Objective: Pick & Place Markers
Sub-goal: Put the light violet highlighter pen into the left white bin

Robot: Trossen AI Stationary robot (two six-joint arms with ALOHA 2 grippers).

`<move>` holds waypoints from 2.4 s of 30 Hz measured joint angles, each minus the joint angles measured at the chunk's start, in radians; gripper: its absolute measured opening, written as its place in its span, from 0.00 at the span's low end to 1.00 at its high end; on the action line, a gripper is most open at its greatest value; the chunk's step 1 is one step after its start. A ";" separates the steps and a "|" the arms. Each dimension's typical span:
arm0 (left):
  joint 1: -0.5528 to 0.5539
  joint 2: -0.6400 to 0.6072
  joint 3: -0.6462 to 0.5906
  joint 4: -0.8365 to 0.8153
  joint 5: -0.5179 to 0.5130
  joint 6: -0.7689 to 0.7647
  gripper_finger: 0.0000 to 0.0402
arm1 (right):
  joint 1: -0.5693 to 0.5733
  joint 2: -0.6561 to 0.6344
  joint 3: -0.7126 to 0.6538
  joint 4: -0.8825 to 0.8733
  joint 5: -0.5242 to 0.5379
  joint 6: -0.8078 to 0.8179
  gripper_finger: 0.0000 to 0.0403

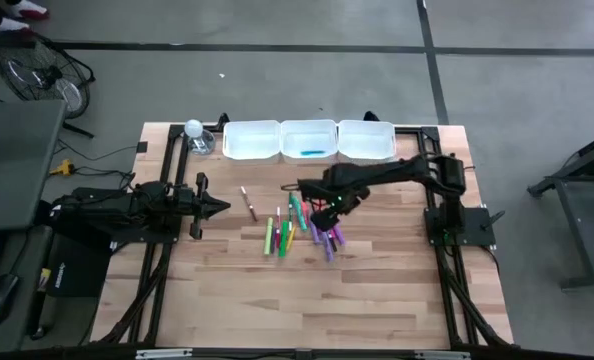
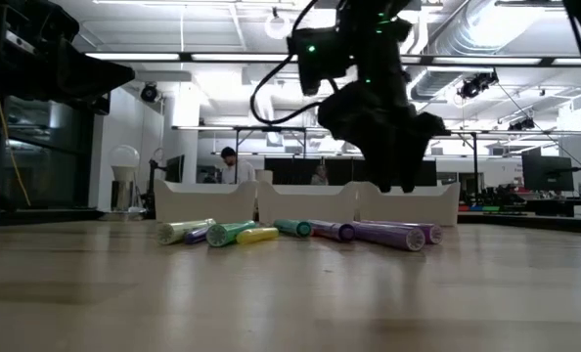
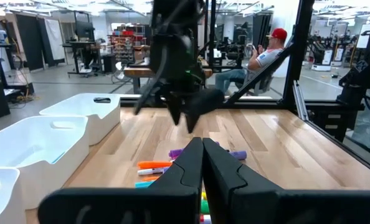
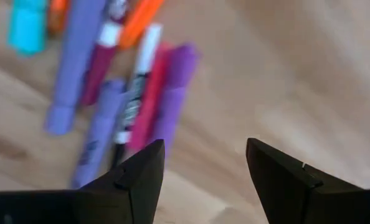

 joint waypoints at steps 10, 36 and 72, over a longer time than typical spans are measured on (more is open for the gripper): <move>0.000 0.000 0.000 0.000 0.000 0.000 0.00 | 0.077 -0.014 -0.127 0.135 -0.037 0.129 0.53; 0.000 0.000 0.000 0.000 0.000 0.000 0.00 | 0.127 0.031 -0.146 0.156 -0.013 0.164 0.53; 0.000 0.000 0.000 0.000 0.005 0.000 0.00 | -0.035 0.041 -0.212 0.214 -0.002 0.031 0.52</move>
